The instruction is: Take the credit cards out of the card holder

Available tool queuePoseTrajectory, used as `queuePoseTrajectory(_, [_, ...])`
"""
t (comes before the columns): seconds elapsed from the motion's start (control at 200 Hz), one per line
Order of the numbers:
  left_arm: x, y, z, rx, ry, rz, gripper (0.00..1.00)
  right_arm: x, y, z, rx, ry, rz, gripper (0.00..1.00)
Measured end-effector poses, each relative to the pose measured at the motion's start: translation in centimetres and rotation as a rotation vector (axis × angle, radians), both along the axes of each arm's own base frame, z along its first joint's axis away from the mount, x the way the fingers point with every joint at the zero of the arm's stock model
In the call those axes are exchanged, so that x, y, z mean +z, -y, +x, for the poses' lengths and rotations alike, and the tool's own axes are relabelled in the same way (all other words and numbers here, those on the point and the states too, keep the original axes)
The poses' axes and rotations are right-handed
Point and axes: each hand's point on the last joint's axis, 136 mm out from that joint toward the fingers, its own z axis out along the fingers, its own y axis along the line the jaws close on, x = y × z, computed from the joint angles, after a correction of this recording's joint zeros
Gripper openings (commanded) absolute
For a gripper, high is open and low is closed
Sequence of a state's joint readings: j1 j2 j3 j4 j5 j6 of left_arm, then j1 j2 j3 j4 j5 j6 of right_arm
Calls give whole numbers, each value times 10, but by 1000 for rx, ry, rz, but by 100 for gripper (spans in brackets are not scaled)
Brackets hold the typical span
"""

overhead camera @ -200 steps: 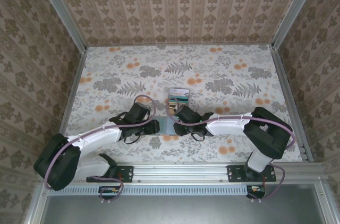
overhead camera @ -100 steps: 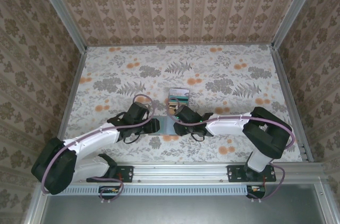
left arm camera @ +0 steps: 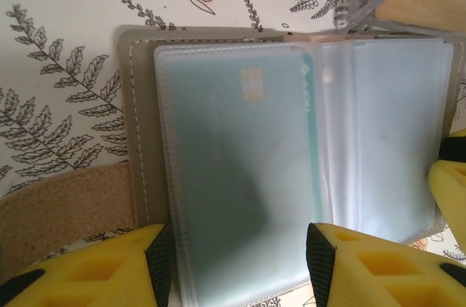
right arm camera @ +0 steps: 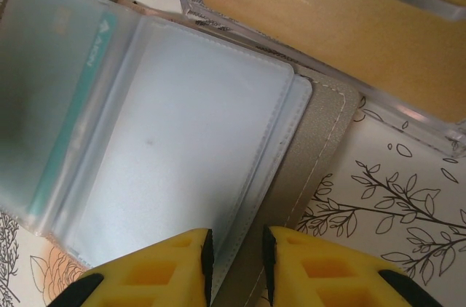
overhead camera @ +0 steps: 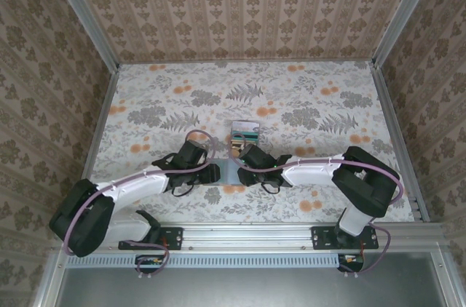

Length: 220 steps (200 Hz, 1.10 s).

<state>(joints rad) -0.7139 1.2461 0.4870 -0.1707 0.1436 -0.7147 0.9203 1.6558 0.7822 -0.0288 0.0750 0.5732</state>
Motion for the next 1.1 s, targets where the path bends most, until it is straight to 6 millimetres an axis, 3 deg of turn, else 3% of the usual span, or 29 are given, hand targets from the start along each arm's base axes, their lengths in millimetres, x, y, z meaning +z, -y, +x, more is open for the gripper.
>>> queuePoseTrajectory(0.68, [3,18,-3,-49,8,-49,53,-1,0,0,-3,-2,0,28])
queuePoseTrajectory(0.76, [3,19,-3,-52,8,-54,62,-1,0,0,-3,-2,0,28])
queuePoseTrajectory(0.92, [7,26,-4,-65,11,-79,91,-1,0,0,-5,-3,2,28])
queuePoseTrajectory(1.02, [11,30,-3,-73,20,-95,100,-2,-1,0,-5,-3,2,28])
queuePoseTrajectory(1.1, [13,31,-2,-77,24,-100,100,-1,-1,1,-5,-2,4,28])
